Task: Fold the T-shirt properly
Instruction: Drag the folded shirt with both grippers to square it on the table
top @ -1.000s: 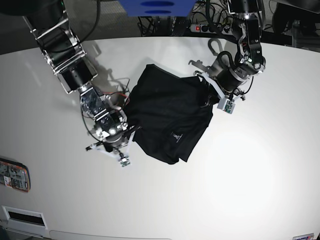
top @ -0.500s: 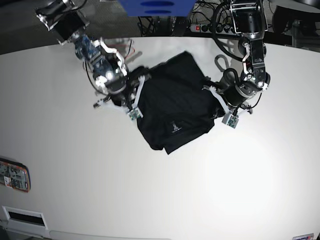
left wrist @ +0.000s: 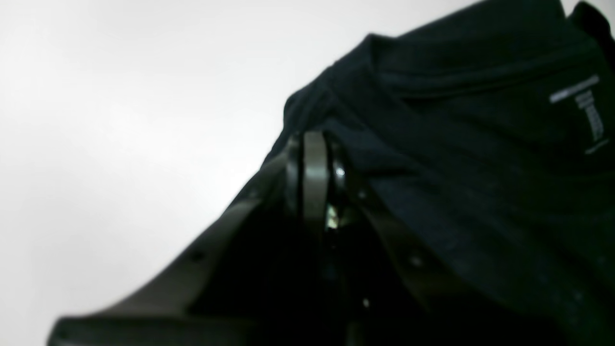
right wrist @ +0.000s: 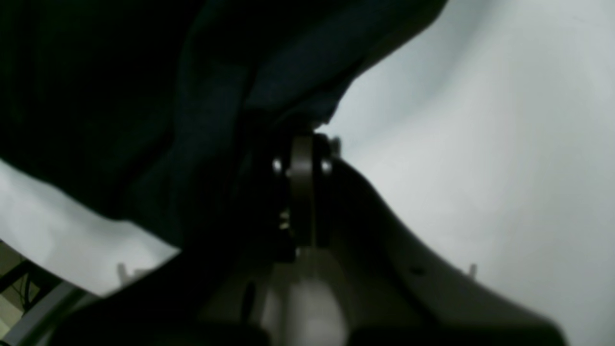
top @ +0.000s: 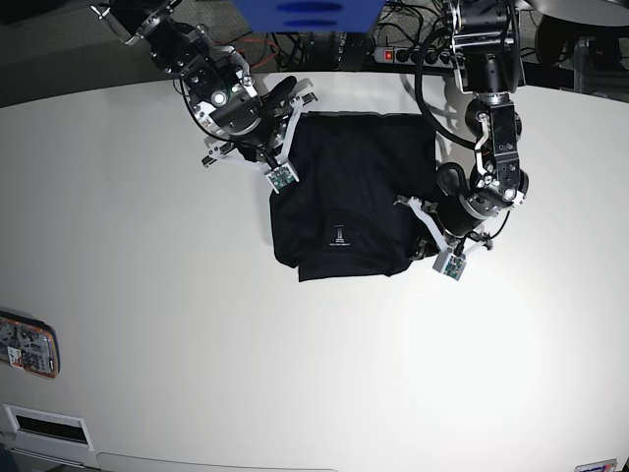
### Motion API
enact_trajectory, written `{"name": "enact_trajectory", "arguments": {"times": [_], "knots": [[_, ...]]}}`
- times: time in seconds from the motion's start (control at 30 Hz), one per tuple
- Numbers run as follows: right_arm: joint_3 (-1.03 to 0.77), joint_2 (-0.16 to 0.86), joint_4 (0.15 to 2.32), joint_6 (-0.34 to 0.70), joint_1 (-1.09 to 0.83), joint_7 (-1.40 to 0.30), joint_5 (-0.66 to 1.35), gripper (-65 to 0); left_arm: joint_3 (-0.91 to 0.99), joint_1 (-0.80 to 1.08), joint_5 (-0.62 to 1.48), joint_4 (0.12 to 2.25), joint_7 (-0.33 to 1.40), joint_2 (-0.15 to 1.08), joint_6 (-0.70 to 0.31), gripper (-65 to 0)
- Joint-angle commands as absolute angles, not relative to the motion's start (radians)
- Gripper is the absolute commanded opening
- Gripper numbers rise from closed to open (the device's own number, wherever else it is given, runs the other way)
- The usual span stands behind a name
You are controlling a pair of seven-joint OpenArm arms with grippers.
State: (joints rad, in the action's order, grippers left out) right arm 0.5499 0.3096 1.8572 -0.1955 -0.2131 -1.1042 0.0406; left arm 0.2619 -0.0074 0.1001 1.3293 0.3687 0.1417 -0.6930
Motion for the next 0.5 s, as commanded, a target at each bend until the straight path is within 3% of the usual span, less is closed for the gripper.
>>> {"name": "enact_trajectory", "arguments": {"times": [0.0,0.47], "knots": [[0.550,0.311,1.873,-0.191,-0.216,-1.119,0.050,-65.0,0.260,-0.028,0.116,1.346,0.348,0.142,-0.698,-65.0],[0.676,0.308,1.873,-0.193,-0.214,-1.115,0.051,-65.0,0.260,-0.093,0.116,1.354,0.346,0.140,-0.698,-65.0]]}}
